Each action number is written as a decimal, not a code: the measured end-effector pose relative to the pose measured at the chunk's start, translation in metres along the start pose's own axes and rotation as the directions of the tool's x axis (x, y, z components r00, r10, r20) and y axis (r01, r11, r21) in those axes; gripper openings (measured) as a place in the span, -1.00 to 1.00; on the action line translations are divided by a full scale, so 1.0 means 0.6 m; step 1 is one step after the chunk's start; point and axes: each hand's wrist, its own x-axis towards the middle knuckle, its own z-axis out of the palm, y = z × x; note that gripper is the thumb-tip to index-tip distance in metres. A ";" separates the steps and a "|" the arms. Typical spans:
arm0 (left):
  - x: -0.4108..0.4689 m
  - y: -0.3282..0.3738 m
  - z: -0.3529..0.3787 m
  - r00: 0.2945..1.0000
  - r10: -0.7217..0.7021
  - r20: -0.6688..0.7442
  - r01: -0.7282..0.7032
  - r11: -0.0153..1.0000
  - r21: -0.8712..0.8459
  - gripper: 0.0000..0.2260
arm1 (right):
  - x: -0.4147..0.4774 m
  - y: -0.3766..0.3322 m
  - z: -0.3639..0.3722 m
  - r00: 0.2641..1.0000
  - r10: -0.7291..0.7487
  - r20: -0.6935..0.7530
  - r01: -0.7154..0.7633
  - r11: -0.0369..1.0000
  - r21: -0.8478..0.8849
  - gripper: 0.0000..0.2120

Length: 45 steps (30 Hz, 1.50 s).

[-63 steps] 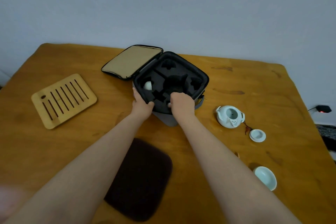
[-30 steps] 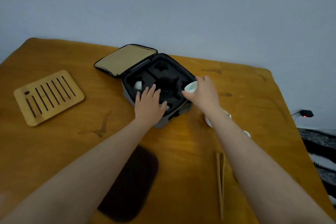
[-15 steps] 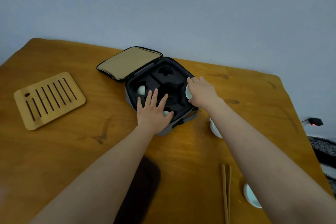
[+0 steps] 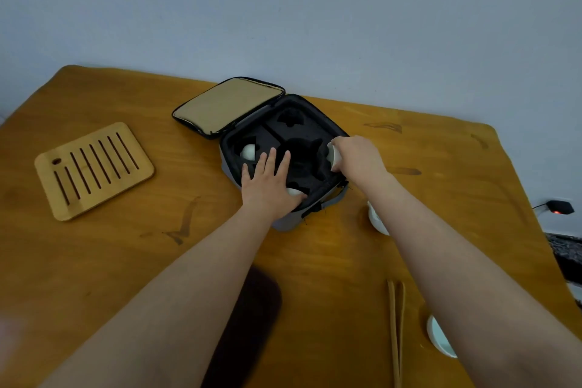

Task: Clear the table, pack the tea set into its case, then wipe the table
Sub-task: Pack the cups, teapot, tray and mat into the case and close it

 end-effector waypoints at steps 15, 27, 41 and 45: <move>0.007 0.019 -0.024 0.997 -0.009 0.073 0.001 0.994 0.105 -0.30 | -0.012 -0.016 0.009 0.998 -0.049 -0.039 0.043 0.991 -0.129 -0.78; 0.016 0.021 -0.030 0.993 -0.011 0.118 -0.010 0.985 0.174 -0.30 | -0.035 -0.009 0.026 0.985 -0.115 -0.126 0.101 0.989 -0.110 -0.77; -0.113 0.104 0.026 0.934 0.064 -0.351 -0.116 0.985 -0.129 -0.50 | -0.216 0.033 0.124 0.878 0.008 -0.480 0.152 0.944 0.293 -0.75; -0.183 0.146 0.065 0.960 0.058 -0.274 -0.106 0.980 -0.166 -0.42 | -0.281 0.044 0.145 0.927 0.057 -0.370 0.079 0.937 0.342 -0.70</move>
